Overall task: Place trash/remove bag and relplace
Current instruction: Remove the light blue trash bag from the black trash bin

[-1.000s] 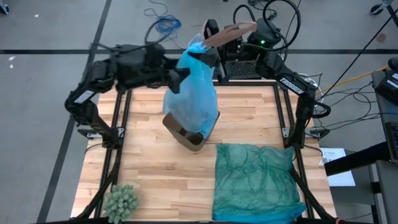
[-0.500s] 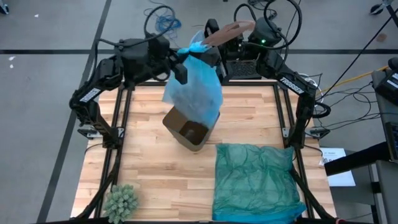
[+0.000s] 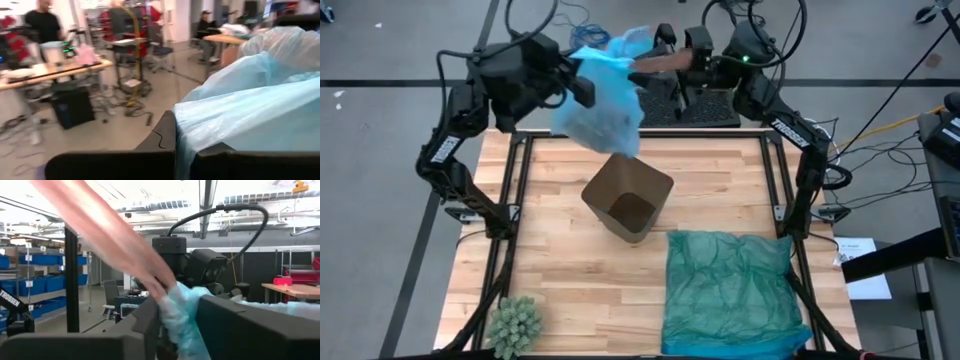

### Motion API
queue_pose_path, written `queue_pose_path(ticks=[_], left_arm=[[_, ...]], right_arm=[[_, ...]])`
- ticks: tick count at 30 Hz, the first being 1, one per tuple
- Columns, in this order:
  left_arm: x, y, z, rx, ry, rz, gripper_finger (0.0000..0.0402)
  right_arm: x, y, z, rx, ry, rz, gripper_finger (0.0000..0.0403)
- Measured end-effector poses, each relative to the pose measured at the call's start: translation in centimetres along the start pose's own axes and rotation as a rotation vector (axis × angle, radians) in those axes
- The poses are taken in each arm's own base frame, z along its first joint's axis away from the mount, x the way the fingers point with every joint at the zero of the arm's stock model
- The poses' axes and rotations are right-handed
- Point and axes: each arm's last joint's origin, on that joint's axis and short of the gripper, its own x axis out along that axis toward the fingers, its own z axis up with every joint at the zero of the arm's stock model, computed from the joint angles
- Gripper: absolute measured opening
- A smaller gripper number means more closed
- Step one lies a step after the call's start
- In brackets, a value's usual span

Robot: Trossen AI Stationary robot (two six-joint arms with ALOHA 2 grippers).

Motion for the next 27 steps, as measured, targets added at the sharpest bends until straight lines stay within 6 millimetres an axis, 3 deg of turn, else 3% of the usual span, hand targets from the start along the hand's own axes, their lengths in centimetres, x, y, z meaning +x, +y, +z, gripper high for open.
queue_pose_path(ticks=[10,13,27], left_arm=[[1.2,2.8,-1.7,0.082,0.160,0.107,0.0001],[1.4,3.7,-2.3,0.029,0.214,0.158,0.0000],[2.0,8.2,-4.9,-0.037,0.451,0.394,0.0000]], right_arm=[[-1.1,-1.6,0.6,-0.011,-0.027,-0.129,0.0176],[-1.4,-2.1,0.7,-0.032,-0.030,-0.165,0.0189],[-3.1,-4.0,1.4,-0.103,-0.026,-0.236,0.0197]])
